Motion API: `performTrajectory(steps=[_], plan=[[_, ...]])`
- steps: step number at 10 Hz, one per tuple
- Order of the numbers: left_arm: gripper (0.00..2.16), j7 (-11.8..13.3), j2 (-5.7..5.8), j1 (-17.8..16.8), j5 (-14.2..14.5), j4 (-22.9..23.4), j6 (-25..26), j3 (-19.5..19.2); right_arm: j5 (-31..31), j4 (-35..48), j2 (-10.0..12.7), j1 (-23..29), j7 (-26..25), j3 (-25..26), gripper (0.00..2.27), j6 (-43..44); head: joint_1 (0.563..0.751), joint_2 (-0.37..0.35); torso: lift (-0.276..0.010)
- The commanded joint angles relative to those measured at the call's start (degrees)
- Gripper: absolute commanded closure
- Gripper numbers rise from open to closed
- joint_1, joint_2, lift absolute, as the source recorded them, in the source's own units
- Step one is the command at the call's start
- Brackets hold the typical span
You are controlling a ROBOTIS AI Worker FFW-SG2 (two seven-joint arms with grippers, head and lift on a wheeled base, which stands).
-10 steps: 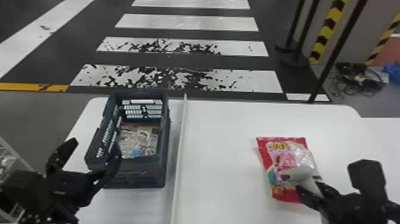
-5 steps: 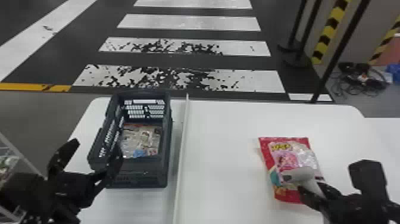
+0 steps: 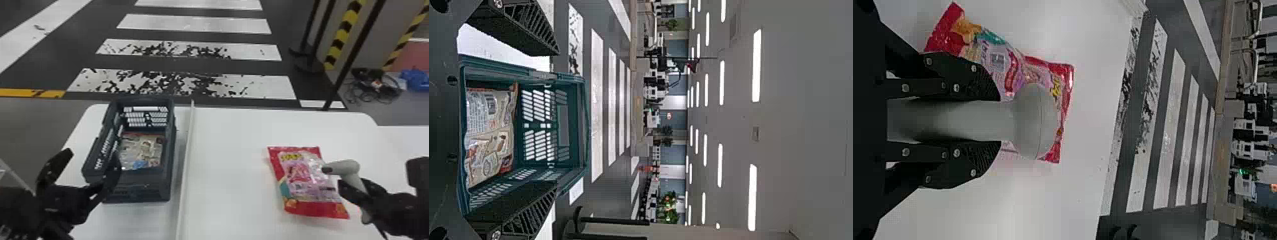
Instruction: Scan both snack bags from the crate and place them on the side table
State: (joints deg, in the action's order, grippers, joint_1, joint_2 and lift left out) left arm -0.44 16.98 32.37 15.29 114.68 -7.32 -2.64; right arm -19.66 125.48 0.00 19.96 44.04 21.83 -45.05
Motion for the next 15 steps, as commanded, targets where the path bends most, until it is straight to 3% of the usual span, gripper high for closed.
performTrajectory(steps=[1,4,7,15], plan=[[0.06,0.0,-0.01,-0.02,0.0,-0.16,0.08,0.01,0.94,-5.07,0.05,-3.87,0.08,5.85,2.22,3.08,0.695,-0.076,-0.098],[0.06,0.0,-0.1,-0.11,-0.09,-0.25,0.25,0.01,0.94,-15.97,0.05,-10.2,0.96,15.08,2.22,10.11,0.695,-0.187,-0.098],[0.06,0.0,-0.1,-0.2,-0.18,-0.43,0.25,0.27,0.15,-24.67,0.05,-13.63,0.87,18.42,2.22,16.96,0.695,-0.26,-0.098],[0.06,0.0,0.07,-0.11,-0.09,-0.69,0.08,0.01,-0.55,-36.53,0.05,-16.79,-0.63,19.21,2.22,23.82,0.695,-0.259,-0.098]])
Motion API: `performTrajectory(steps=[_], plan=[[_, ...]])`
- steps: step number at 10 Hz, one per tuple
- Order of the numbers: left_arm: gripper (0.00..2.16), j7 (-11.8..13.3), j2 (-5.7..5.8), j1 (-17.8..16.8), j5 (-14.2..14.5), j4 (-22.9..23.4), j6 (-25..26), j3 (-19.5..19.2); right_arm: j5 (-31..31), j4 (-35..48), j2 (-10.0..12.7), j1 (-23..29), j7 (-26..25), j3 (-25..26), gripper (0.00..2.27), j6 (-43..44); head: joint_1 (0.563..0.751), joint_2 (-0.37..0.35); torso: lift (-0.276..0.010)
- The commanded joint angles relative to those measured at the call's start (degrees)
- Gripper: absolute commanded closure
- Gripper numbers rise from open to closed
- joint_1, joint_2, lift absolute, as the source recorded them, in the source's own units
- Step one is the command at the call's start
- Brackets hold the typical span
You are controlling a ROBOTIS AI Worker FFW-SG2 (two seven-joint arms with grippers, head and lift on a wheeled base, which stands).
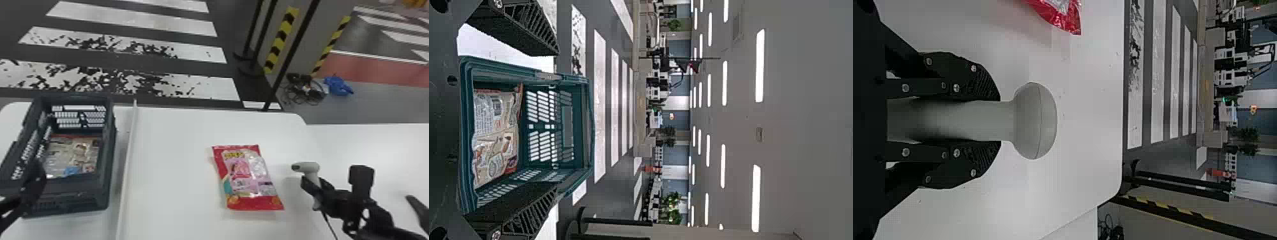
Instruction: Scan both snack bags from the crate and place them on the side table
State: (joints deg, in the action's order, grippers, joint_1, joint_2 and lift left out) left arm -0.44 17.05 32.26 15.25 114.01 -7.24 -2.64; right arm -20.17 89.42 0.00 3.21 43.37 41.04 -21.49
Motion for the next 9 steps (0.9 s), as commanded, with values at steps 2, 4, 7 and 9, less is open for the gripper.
performTrajectory(steps=[2,4,7,9], plan=[[0.06,0.0,0.0,0.0,-0.05,0.07,0.0,0.0,-0.13,-1.79,0.05,-0.04,-0.22,0.09,2.22,1.84,0.695,-0.257,-0.098],[0.06,0.0,-0.09,0.0,-0.13,0.16,0.0,0.0,-0.22,-2.67,0.05,-0.04,-0.3,0.26,2.22,2.19,0.695,-0.257,-0.098],[0.06,0.0,-0.09,0.09,-0.31,0.16,0.0,0.09,-0.66,-3.38,0.05,-0.04,-0.48,0.26,2.22,2.19,0.695,-0.259,-0.098],[0.06,0.0,-0.09,0.17,-0.31,0.16,0.0,0.09,-0.74,-3.38,0.05,-0.04,-0.66,0.26,2.21,2.19,0.695,-0.26,-0.098]])
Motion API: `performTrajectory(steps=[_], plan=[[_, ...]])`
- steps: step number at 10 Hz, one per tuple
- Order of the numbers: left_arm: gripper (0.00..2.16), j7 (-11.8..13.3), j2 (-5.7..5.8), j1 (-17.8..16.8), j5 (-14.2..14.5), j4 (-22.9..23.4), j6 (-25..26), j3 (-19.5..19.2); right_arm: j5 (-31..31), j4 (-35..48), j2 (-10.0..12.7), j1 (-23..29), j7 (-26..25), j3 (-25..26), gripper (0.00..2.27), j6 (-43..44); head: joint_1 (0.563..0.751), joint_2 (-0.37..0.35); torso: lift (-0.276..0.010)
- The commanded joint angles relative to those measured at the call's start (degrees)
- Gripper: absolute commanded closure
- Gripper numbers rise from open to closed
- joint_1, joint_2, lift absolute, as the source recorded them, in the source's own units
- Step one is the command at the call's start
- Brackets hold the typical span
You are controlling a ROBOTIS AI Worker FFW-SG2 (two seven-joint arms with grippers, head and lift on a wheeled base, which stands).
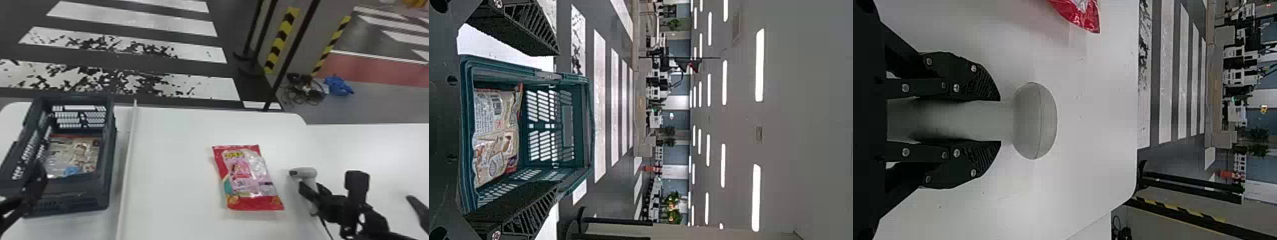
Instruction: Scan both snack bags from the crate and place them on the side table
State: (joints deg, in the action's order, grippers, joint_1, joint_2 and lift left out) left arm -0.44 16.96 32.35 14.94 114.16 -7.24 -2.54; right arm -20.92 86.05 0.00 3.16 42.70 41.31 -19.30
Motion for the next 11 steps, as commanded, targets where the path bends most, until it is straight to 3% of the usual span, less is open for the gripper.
performTrajectory(steps=[1,2,3,4,8,11], plan=[[0.06,0.0,0.0,0.08,0.0,0.01,0.0,0.0,-0.09,0.0,0.05,0.0,0.01,0.0,2.0,0.0,0.695,-0.26,-0.098],[0.06,0.0,0.0,0.08,0.0,0.01,0.0,0.0,-0.09,0.0,0.05,0.09,0.01,0.0,1.44,0.0,0.695,-0.261,-0.098],[0.06,0.0,0.0,-0.01,0.0,-0.08,0.0,0.0,-0.18,0.0,0.05,0.09,0.01,0.0,0.62,0.0,0.695,-0.261,-0.098],[0.06,0.0,0.0,0.08,0.0,0.01,0.0,0.0,-0.18,0.0,0.05,0.09,0.01,0.09,0.28,0.0,0.695,-0.261,-0.098],[0.06,-0.09,0.0,0.43,0.0,0.27,0.0,-0.09,1.41,5.45,0.05,1.06,-0.52,1.58,0.12,-2.11,0.695,-0.267,-0.098],[0.06,-0.09,0.0,0.43,-0.09,0.36,0.0,-0.09,12.13,18.54,0.05,6.15,0.71,1.41,0.12,-19.51,0.695,-0.296,-0.098]])
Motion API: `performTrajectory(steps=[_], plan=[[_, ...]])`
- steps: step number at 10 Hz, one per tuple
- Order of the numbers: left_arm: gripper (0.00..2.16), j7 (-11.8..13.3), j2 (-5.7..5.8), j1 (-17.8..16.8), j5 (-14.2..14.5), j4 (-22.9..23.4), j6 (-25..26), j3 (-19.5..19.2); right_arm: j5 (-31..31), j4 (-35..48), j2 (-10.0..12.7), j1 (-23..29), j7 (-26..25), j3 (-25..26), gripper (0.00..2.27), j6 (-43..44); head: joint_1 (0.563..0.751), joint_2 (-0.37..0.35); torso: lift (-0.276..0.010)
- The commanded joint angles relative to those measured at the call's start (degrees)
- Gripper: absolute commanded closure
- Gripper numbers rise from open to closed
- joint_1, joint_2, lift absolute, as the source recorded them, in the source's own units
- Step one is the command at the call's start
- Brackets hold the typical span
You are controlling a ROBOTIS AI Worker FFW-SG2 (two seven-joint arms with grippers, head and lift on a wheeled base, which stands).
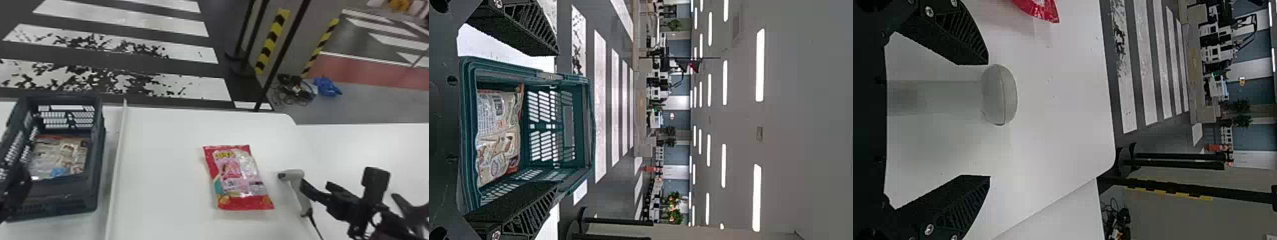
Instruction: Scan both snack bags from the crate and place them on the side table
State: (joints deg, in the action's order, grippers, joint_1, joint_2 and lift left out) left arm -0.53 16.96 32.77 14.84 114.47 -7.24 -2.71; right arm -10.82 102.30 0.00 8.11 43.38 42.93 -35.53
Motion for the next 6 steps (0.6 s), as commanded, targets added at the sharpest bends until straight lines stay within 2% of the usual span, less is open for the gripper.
performTrajectory(steps=[1,2,3,6], plan=[[0.06,0.0,0.0,-0.16,-0.07,0.14,0.18,0.08,3.09,6.16,0.05,2.17,2.32,-1.01,0.12,-9.78,0.695,-0.288,-0.098],[0.06,0.0,0.0,-0.34,0.01,0.14,0.18,-0.01,5.9,8.26,0.05,2.61,4.96,-1.01,0.12,-14.88,0.695,-0.278,-0.098],[0.06,0.0,0.0,-0.34,0.01,0.05,0.18,-0.01,6.17,8.7,0.05,2.52,7.95,-1.71,0.12,-18.92,0.695,-0.249,-0.098],[0.06,0.09,0.18,-0.34,0.19,-0.3,0.18,0.08,4.93,6.77,0.05,0.68,9.79,-6.02,0.12,-22.26,0.695,-0.171,-0.098]])
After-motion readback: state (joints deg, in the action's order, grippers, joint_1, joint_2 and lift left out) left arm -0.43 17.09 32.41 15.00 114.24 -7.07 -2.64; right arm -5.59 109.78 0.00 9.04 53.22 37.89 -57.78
